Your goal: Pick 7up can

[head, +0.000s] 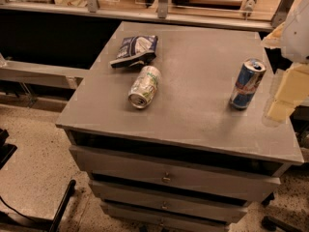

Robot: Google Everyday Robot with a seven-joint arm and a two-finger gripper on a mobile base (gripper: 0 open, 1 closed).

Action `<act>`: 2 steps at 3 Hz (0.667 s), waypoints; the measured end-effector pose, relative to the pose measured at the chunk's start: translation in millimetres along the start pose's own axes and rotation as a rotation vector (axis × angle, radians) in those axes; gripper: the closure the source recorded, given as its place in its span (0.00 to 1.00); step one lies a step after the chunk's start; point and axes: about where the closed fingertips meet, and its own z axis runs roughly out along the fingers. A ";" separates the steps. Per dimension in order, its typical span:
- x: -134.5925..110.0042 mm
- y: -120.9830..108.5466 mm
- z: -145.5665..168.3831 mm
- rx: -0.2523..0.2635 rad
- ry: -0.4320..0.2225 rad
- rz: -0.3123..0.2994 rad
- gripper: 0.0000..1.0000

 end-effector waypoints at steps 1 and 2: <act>0.0 0.0 0.0 0.000 0.000 0.000 0.00; -7.9 -4.8 0.3 0.015 -0.032 -0.025 0.00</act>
Offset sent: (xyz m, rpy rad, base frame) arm 0.0150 0.0137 0.0003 0.0453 -0.0399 0.0703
